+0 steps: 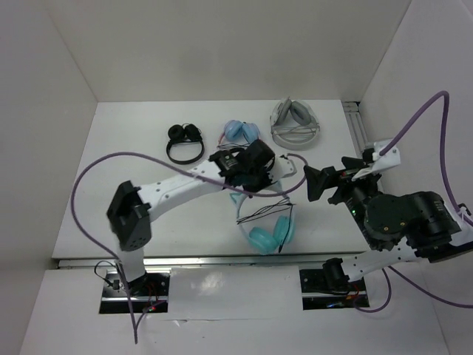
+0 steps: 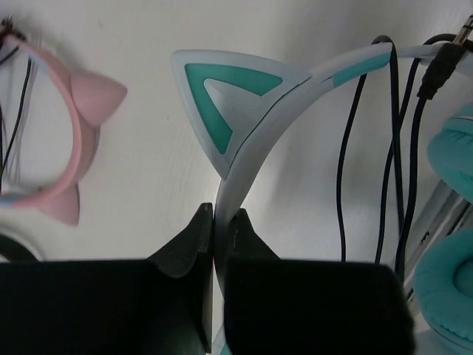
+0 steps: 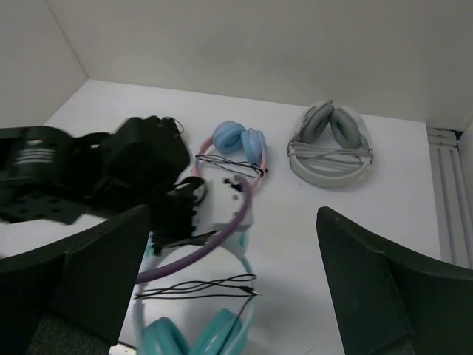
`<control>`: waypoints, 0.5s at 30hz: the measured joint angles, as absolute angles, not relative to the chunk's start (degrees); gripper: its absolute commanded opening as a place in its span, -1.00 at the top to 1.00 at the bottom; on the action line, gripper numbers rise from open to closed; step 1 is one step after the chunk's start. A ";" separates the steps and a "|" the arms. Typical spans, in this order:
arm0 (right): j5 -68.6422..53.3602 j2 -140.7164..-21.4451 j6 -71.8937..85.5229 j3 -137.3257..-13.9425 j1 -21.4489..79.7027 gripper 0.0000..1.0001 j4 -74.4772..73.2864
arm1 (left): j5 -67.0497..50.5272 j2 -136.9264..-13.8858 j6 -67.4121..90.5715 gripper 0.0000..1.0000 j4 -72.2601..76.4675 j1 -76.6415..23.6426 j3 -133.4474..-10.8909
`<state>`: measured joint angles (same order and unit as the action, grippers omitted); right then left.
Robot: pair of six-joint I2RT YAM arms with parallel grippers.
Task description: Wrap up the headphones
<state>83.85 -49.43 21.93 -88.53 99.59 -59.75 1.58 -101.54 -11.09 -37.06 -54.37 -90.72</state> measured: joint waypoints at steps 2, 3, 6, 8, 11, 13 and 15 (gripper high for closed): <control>84.03 -47.70 19.57 -87.59 99.59 -1.00 -56.55 | -1.98 -109.49 -13.96 1.00 -38.35 -52.56 -99.42; 84.07 -46.96 18.85 -86.94 99.59 -1.00 -55.75 | -3.51 -113.78 -15.25 1.00 -39.42 -51.72 -104.55; 84.23 -45.91 17.45 -85.25 99.15 -1.00 -54.26 | -9.08 -125.86 -18.06 1.00 -40.12 -48.99 -119.50; 84.09 -46.17 17.30 -84.66 99.07 -1.00 -54.33 | -11.70 -132.22 -19.84 1.00 -40.62 -47.03 -127.04; 83.83 -46.70 17.76 -84.44 99.07 -1.00 -54.35 | -14.26 -138.69 -22.39 1.00 -40.73 -44.88 -133.97; 83.46 -46.22 18.20 -82.94 99.07 -1.00 -54.48 | -15.22 -141.49 -23.88 1.00 -39.77 -43.64 -135.83; 82.76 -45.69 18.59 -81.38 99.07 -1.00 -54.65 | -15.70 -143.15 -25.30 1.00 -39.31 -43.22 -136.35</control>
